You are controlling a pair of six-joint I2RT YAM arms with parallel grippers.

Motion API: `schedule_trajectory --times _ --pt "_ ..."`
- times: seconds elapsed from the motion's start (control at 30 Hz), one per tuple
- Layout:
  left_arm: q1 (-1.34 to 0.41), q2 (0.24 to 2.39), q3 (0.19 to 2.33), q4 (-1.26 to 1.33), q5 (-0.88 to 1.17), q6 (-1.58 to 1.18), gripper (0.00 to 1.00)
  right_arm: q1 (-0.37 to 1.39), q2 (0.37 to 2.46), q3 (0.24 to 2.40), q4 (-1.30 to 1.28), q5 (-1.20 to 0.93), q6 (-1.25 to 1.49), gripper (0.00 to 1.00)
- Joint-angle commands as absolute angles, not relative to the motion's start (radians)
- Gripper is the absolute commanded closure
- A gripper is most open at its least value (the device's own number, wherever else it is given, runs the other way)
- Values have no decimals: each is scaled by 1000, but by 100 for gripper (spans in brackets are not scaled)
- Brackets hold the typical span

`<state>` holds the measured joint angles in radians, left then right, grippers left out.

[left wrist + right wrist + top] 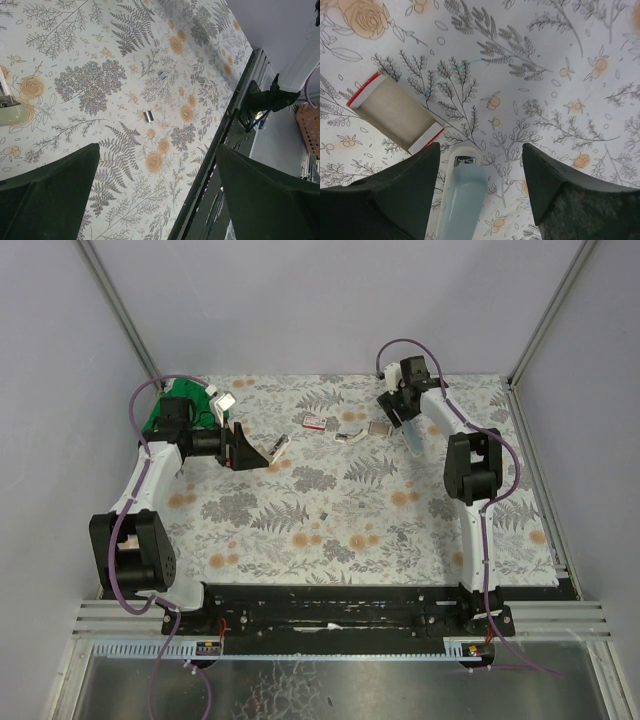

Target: Unload the staples from the stapler

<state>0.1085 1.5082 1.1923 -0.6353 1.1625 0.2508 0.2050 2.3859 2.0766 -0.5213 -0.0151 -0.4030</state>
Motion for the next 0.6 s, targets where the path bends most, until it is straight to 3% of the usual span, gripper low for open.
schedule_trajectory --times 0.0,0.13,0.47,0.53,0.57 --pt "118 1481 1183 -595 1165 243 0 193 2388 2130 -578 3 -382 29" --pt "119 1487 1185 -594 1170 242 0 185 2384 2117 -590 -4 -374 38" --pt "118 1491 1183 -594 1170 242 0 184 2357 2096 -652 -66 -371 42" --pt "119 1492 1184 -595 1173 241 0 185 2353 2085 -655 -69 -377 47" --pt "119 1493 1183 -594 1173 241 0 185 2351 2081 -655 -71 -379 53"
